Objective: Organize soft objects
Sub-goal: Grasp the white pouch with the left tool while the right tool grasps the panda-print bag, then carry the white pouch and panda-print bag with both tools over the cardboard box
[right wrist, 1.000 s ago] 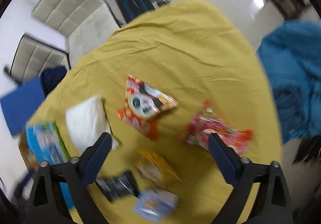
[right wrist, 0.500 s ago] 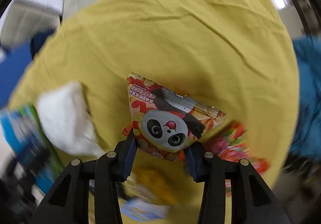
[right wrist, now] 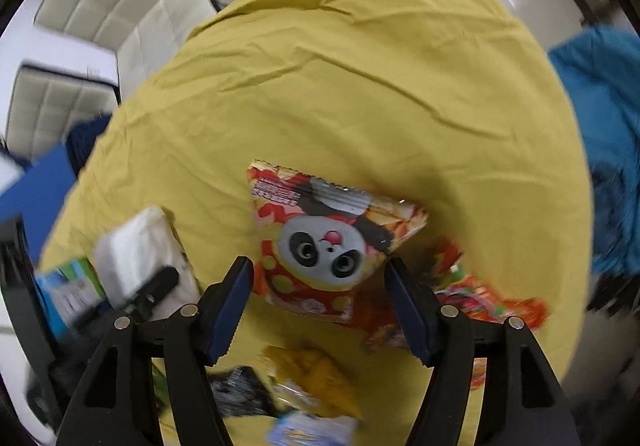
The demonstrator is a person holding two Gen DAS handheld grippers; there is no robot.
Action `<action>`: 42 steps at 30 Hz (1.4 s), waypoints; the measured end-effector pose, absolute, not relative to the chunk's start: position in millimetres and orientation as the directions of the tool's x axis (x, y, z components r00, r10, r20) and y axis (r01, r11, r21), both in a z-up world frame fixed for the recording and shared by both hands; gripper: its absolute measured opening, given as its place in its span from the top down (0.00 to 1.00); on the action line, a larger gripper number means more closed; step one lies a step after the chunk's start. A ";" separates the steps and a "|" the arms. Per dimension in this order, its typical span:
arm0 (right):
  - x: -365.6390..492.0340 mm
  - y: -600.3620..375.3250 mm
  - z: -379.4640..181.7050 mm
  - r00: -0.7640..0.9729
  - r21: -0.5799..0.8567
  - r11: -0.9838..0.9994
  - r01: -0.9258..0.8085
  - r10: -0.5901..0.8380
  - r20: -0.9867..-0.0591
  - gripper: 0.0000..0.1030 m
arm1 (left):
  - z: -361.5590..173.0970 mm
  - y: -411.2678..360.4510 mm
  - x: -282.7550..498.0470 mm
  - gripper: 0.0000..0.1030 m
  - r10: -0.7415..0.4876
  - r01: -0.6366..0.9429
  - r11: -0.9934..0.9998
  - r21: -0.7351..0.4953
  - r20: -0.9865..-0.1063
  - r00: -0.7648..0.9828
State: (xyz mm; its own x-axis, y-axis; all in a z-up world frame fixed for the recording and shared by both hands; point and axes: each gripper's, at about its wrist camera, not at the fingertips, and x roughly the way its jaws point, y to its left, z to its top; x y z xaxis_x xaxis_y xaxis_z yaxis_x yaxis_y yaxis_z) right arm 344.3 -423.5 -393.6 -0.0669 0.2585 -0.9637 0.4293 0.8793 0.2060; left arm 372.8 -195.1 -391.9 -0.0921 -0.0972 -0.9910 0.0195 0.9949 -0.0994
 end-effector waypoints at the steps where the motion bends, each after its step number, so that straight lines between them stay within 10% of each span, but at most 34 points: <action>1: 343.2 -423.2 -396.1 -0.054 0.223 0.867 0.446 0.275 -0.960 0.32 | -387.5 -197.8 367.4 0.28 -0.094 0.019 0.995 -0.096 -0.992 -0.087; 4: 338.3 -413.8 -401.6 -0.049 0.195 0.859 0.473 0.247 -0.968 0.56 | -378.0 -204.3 357.4 0.30 -0.064 0.027 0.997 -0.066 -0.996 -0.069; 42: 209.3 -242.4 -177.1 0.173 0.241 0.970 -0.002 0.238 -0.956 0.58 | -153.4 -61.1 234.9 0.31 -0.121 0.033 0.993 -0.117 -0.930 0.347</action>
